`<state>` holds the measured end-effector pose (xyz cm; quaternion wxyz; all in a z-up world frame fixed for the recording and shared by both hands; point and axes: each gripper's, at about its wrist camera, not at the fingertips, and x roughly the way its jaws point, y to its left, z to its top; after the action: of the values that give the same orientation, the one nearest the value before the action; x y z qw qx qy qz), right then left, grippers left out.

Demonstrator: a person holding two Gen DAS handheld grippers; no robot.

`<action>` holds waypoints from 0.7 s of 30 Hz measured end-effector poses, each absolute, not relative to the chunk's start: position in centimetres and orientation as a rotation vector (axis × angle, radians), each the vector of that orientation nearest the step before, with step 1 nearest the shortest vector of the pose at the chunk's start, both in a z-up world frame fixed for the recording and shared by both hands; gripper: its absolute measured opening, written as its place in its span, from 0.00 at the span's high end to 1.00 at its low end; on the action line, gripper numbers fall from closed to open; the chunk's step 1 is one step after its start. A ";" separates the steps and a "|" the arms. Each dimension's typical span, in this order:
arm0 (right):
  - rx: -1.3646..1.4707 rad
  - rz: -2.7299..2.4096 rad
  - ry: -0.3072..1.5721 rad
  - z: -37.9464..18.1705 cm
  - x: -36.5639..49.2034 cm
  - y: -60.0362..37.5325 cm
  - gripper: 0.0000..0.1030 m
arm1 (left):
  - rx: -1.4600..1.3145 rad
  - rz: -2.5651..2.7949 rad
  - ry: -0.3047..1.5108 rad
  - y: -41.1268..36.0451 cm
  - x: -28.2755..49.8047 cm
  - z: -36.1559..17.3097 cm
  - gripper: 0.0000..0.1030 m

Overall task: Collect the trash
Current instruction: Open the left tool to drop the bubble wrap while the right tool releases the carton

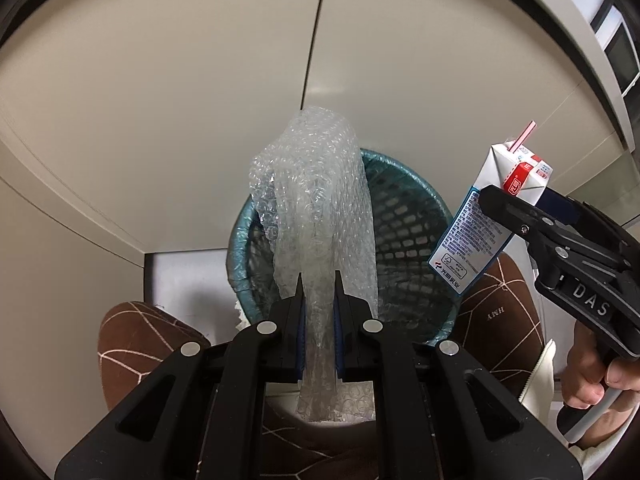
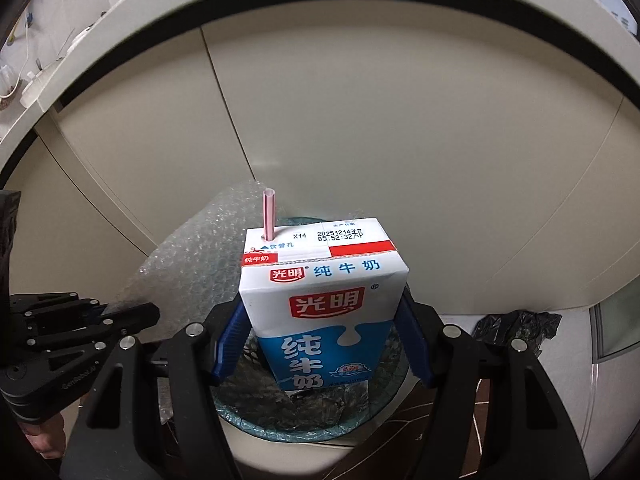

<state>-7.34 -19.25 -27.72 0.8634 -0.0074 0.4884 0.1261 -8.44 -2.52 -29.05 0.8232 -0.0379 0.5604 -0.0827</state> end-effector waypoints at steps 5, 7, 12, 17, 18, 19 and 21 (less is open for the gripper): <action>-0.010 0.265 1.047 -28.5 -6.9 -19.4 0.39 | -0.067 -0.166 1.198 -2.9 -7.5 -29.5 0.82; -0.007 0.265 1.054 -28.6 -6.8 -19.5 0.39 | -0.058 -0.160 1.194 -3.1 -7.5 -29.6 0.73; 0.006 0.262 1.066 -28.6 -6.5 -20.0 0.39 | -0.052 -0.141 1.184 -3.5 -7.4 -30.0 0.50; 0.007 0.272 1.071 -28.7 -6.2 -19.3 0.39 | -0.057 -0.109 1.167 -2.6 -7.4 -29.7 0.35; 0.006 0.276 1.072 -28.7 -6.2 -19.1 0.39 | -0.058 -0.101 1.163 -2.3 -7.5 -29.6 0.32; 0.005 0.280 1.072 -28.9 -6.2 -19.0 0.39 | -0.058 -0.090 1.160 -2.1 -7.5 -29.6 0.30; 0.001 0.289 1.070 -28.9 -6.1 -18.5 0.39 | -0.060 -0.061 1.153 -1.3 -7.6 -29.4 0.26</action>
<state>-6.07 -18.46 -28.93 0.8503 0.0006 0.5081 0.1370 -7.60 -1.28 -29.41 0.8376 -0.0286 0.5448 -0.0290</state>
